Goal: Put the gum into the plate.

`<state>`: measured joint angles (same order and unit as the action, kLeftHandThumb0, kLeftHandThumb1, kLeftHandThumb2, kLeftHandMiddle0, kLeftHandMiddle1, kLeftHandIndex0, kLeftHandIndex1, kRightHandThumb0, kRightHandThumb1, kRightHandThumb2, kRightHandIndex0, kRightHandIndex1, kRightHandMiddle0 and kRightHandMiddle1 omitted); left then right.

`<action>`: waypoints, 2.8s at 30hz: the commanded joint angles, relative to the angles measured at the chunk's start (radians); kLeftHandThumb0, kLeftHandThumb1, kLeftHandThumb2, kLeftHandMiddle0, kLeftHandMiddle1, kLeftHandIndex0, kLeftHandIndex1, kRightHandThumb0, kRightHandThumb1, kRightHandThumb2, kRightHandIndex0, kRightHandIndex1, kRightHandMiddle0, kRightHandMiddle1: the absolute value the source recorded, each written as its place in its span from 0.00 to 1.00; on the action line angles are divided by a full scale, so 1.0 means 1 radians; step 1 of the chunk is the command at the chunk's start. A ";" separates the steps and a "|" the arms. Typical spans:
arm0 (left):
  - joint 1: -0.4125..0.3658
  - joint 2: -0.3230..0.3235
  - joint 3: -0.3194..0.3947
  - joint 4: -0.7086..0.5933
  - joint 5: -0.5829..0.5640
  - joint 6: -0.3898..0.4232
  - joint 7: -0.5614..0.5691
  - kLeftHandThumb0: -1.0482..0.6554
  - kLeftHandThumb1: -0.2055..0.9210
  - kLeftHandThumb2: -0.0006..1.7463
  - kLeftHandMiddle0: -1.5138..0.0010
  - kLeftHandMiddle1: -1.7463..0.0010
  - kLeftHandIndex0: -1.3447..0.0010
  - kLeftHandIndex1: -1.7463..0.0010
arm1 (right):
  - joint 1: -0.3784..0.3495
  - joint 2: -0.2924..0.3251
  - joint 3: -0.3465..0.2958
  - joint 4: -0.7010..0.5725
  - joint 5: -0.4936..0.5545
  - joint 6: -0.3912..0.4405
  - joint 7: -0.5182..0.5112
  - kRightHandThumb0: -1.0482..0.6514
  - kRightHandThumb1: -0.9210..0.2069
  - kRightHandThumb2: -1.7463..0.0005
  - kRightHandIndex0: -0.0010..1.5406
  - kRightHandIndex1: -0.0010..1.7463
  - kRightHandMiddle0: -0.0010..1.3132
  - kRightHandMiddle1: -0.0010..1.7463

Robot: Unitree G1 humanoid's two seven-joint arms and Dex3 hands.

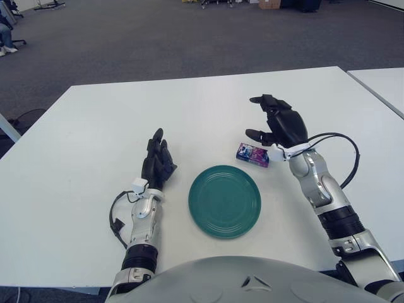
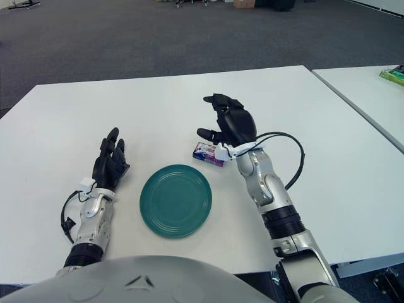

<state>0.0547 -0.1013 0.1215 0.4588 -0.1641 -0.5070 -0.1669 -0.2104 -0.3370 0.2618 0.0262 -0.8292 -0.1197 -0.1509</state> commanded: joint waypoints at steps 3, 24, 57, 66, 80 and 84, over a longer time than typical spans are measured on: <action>0.082 -0.050 -0.005 0.096 -0.027 0.026 -0.007 0.20 1.00 0.50 0.88 0.99 1.00 0.71 | 0.003 0.006 0.051 0.019 -0.037 0.014 0.004 0.11 0.00 0.61 0.25 0.00 0.00 0.43; 0.090 -0.054 -0.019 0.088 -0.015 0.007 -0.009 0.18 1.00 0.48 0.88 1.00 1.00 0.70 | -0.030 -0.004 0.134 0.228 -0.072 -0.003 -0.099 0.11 0.00 0.59 0.25 0.00 0.00 0.41; 0.112 -0.078 -0.032 0.020 -0.011 0.017 0.014 0.17 1.00 0.46 0.87 1.00 1.00 0.67 | -0.102 -0.043 0.250 0.638 -0.058 -0.066 -0.242 0.13 0.00 0.58 0.25 0.00 0.00 0.39; 0.129 -0.088 -0.052 -0.003 -0.006 0.013 0.023 0.17 1.00 0.47 0.87 1.00 1.00 0.68 | 0.000 -0.132 0.270 0.525 -0.092 -0.036 -0.211 0.13 0.00 0.57 0.24 0.00 0.00 0.35; 0.161 -0.089 -0.098 -0.076 -0.014 0.044 0.051 0.17 1.00 0.48 0.87 1.00 1.00 0.68 | 0.176 -0.418 0.216 0.086 -0.136 -0.040 0.069 0.14 0.00 0.56 0.23 0.00 0.00 0.29; 0.153 -0.094 -0.098 -0.066 -0.047 0.057 0.038 0.18 1.00 0.48 0.87 1.00 1.00 0.69 | 0.180 -0.440 0.213 0.062 -0.147 -0.056 0.094 0.14 0.00 0.57 0.23 0.00 0.00 0.28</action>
<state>0.1547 -0.1202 0.0309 0.3327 -0.1744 -0.4880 -0.1296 -0.0491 -0.7646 0.4624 0.0974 -0.9542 -0.1605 -0.1051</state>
